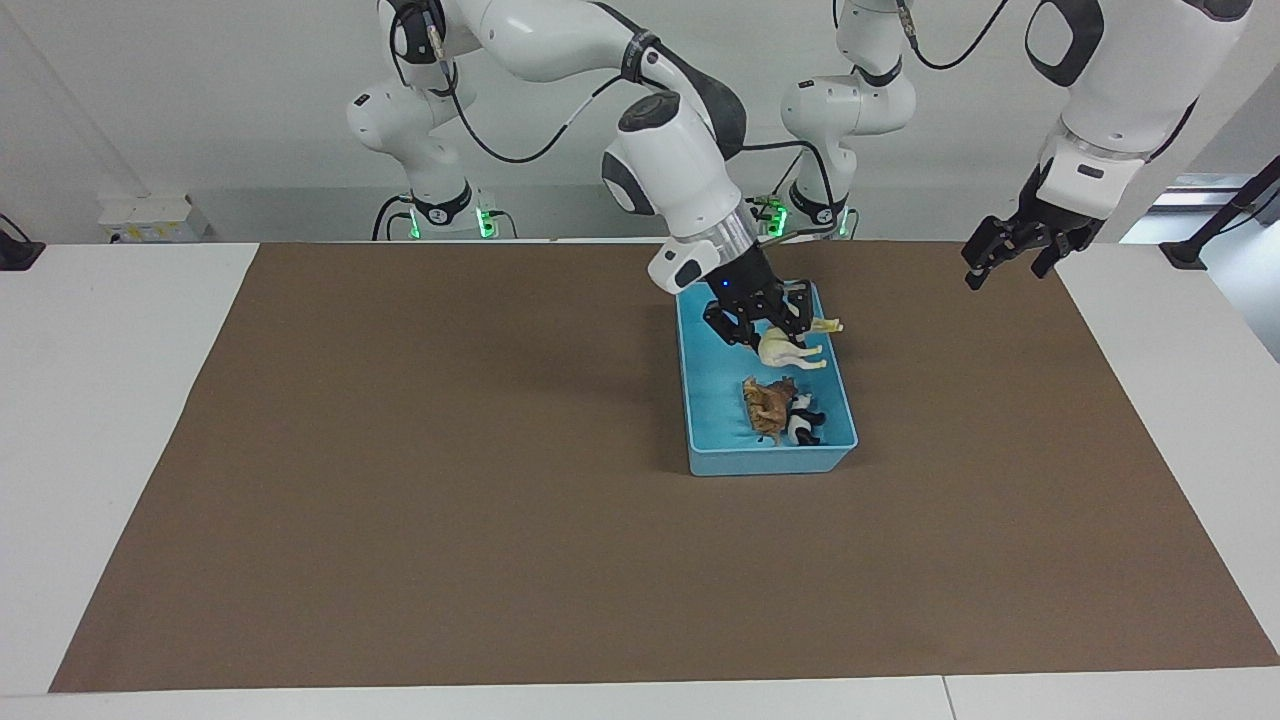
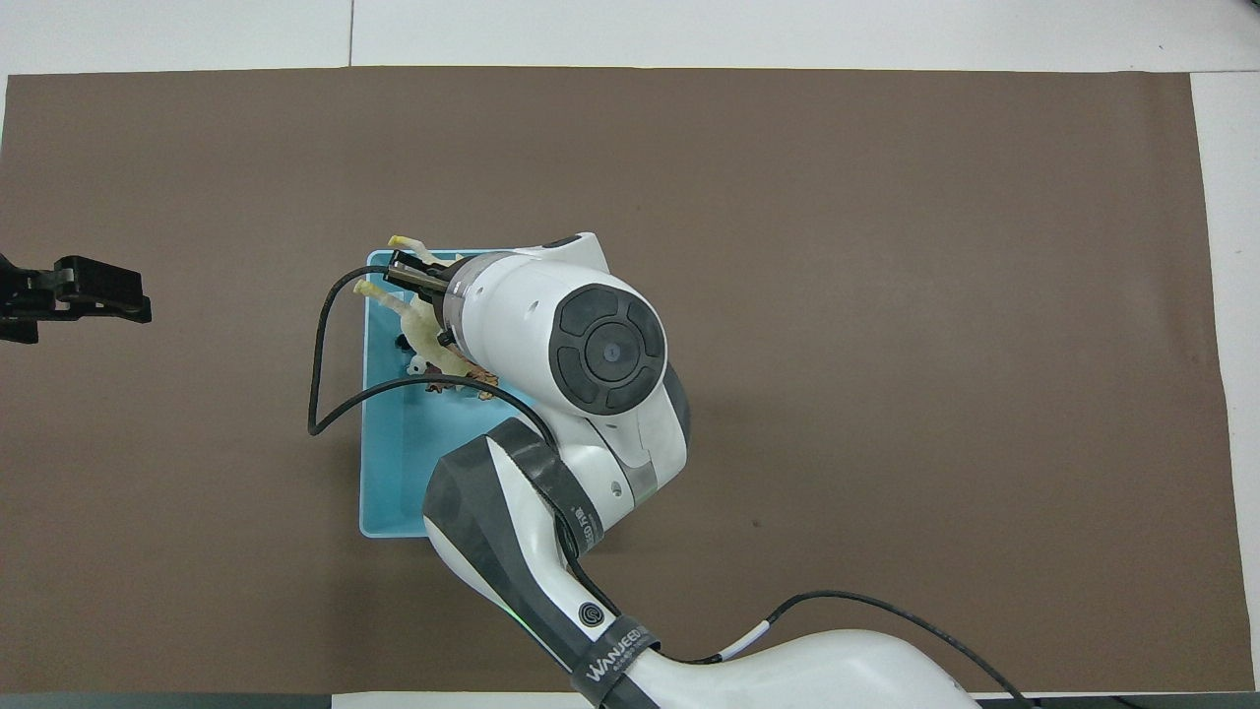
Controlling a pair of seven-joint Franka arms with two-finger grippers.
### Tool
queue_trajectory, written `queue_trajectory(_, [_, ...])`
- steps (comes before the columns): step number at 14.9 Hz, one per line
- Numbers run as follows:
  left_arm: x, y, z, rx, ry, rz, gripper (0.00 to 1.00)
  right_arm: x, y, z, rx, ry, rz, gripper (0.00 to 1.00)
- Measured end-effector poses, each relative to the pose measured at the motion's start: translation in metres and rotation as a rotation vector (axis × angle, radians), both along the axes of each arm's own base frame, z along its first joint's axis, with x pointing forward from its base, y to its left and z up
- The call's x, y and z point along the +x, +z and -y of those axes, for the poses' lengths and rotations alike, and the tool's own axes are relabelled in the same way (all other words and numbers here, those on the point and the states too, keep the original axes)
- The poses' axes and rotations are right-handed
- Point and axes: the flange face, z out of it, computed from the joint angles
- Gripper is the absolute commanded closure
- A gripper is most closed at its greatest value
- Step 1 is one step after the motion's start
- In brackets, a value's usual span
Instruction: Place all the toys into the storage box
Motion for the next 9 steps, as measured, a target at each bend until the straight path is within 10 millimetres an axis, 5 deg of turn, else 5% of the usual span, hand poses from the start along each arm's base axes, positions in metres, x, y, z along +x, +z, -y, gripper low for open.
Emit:
queue_trajectory(5, [-0.01, 0.013, 0.0, 0.0, 0.031, 0.0, 0.0, -0.006, 0.011, -0.001, -0.001, -0.103, -0.134, 0.0])
queue_trajectory(7, [-0.016, 0.02, -0.001, 0.001, 0.033, -0.016, 0.0, 0.011, 0.033, 0.03, -0.055, -0.129, -0.14, 0.0])
queue_trajectory(9, [-0.02, 0.024, -0.005, 0.001, 0.039, -0.025, 0.0, 0.03, 0.068, 0.085, -0.114, -0.18, -0.149, 0.0])
